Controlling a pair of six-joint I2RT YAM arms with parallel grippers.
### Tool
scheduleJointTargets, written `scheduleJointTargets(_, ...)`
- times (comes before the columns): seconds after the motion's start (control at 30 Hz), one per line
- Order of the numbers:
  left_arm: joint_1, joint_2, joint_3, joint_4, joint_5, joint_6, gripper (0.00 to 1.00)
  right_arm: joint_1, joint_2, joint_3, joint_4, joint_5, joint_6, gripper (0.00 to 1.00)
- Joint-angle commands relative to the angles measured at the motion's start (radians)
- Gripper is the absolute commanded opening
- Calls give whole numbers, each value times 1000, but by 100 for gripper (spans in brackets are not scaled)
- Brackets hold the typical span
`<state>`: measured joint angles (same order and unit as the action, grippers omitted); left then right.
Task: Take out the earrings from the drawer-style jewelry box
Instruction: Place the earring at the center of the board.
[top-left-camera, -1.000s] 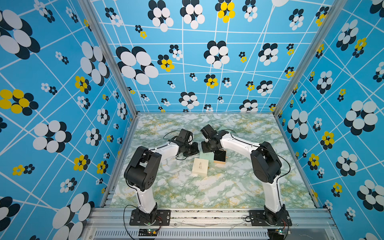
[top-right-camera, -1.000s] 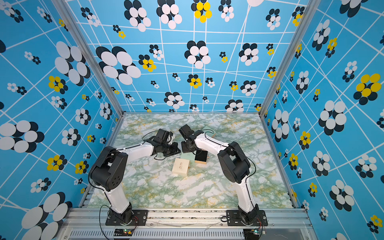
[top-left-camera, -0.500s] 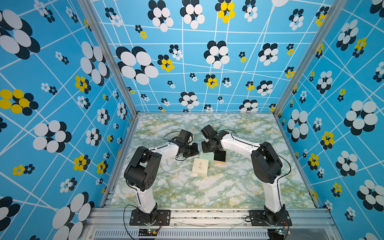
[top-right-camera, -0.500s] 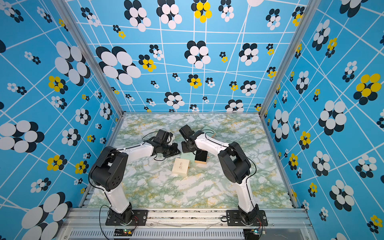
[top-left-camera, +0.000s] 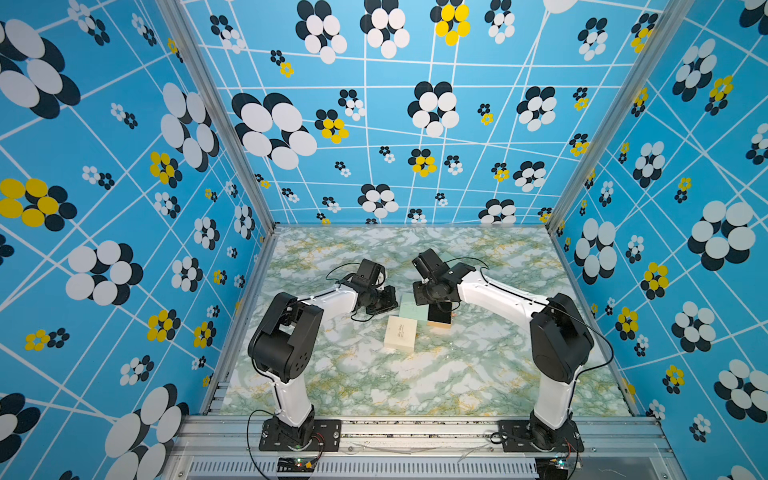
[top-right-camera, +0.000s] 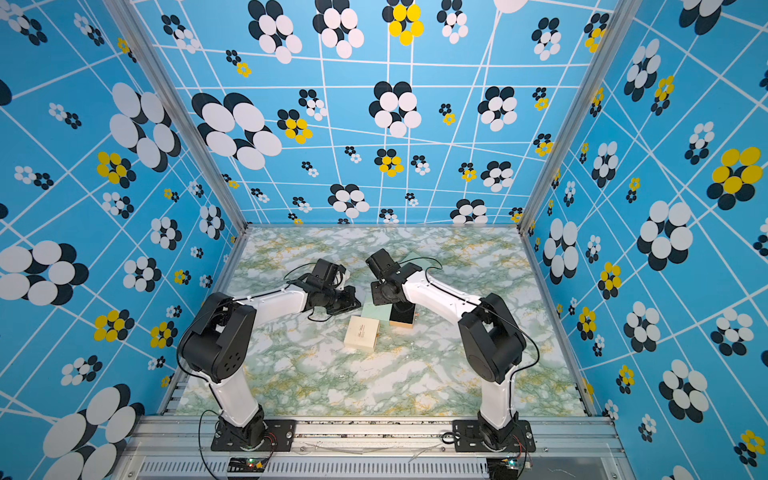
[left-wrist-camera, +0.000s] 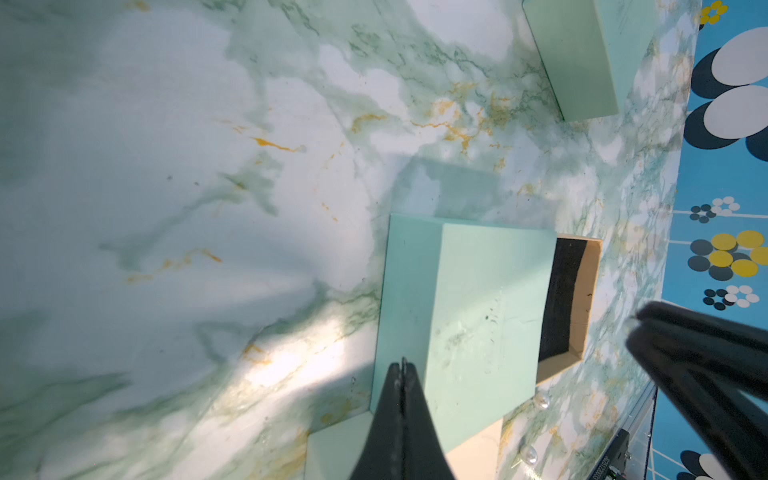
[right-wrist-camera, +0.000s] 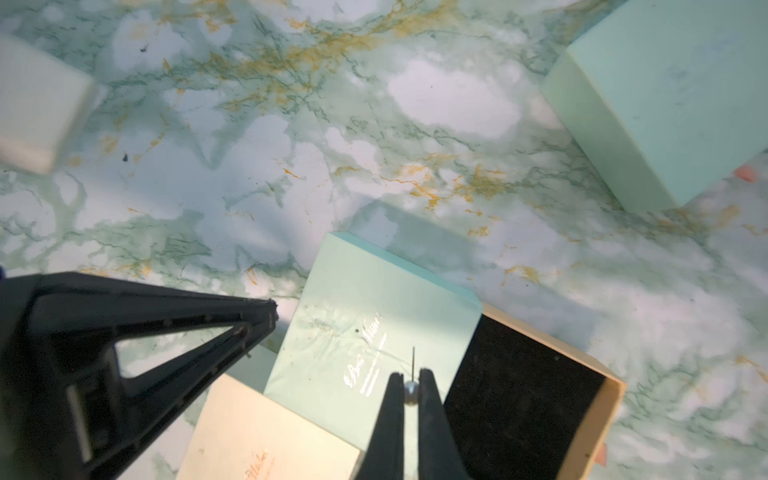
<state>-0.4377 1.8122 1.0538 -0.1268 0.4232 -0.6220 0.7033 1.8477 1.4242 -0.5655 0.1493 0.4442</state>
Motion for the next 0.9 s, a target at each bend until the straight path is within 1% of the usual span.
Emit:
scheduleJointTargets(0.0,11,3,-12,-8,13,-6,0,-27,-94,-93,-37,73,62,0)
scheduleJointTargets(0.17,13,1,-8,-13,12,-5,0,-102,-246,-300,-59,89,136,0)
scheduleJointTargets(0.33,13,1,-4,-16,14,-4,0,-166,-346,-442,-58,97,158,0)
scheduleJointTargets(0.5,11,-5,-3,-25,10,-4,0,-209,-333,-492,-37,55,154,0)
scheduleJointTargets(0.67,10,-11,-5,-31,5,-4,0,-209,-280,-498,2,20,146,0)
scheduleJointTargets(0.87,8,-10,-2,-34,3,-4,0,-209,-243,-489,14,10,139,0)
